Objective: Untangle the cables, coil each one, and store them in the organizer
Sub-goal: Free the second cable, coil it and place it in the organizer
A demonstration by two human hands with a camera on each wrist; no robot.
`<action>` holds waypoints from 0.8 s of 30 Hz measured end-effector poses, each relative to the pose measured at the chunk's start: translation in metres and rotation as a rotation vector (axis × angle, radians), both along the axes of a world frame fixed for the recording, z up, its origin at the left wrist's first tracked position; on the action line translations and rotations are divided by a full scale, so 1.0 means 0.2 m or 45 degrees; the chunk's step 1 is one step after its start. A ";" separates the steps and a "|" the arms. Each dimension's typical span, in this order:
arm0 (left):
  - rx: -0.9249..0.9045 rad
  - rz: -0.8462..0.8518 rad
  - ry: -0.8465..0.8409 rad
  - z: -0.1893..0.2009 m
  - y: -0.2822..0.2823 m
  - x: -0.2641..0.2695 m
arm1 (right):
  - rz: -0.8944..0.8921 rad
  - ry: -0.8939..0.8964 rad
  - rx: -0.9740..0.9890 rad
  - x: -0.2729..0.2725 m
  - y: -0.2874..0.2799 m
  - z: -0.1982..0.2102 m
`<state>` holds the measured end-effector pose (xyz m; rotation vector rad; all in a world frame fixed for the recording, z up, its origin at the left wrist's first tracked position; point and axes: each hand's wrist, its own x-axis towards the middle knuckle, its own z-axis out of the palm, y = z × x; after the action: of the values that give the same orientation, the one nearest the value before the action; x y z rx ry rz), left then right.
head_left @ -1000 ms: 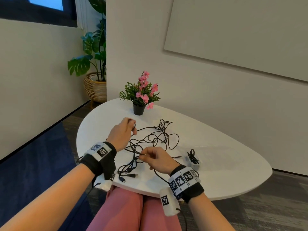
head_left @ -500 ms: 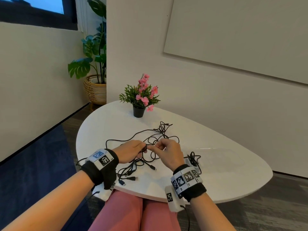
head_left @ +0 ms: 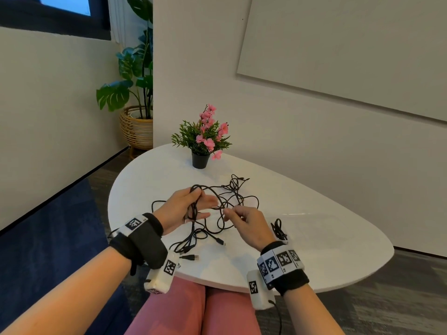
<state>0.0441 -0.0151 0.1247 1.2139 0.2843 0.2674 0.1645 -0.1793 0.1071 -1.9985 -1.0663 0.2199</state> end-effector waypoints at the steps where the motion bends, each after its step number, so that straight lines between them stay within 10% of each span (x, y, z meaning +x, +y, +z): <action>1: -0.093 0.042 -0.031 0.00 0.00 0.00 | 0.007 -0.007 0.008 -0.01 0.00 -0.03; 13: -0.411 0.548 -0.153 -0.02 -0.04 0.05 | 0.243 0.167 -0.199 -0.15 0.08 -0.14; 17: 0.146 0.697 0.055 -0.08 0.02 0.04 | 0.273 0.150 -0.182 -0.08 0.03 -0.08; 24: 1.421 0.214 0.454 -0.25 -0.04 0.06 | 0.191 -0.091 -0.024 -0.05 0.01 -0.01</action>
<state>0.0571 -0.0236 0.0751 2.3555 0.5847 0.3700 0.1553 -0.1772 0.1043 -1.9572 -1.2659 0.2397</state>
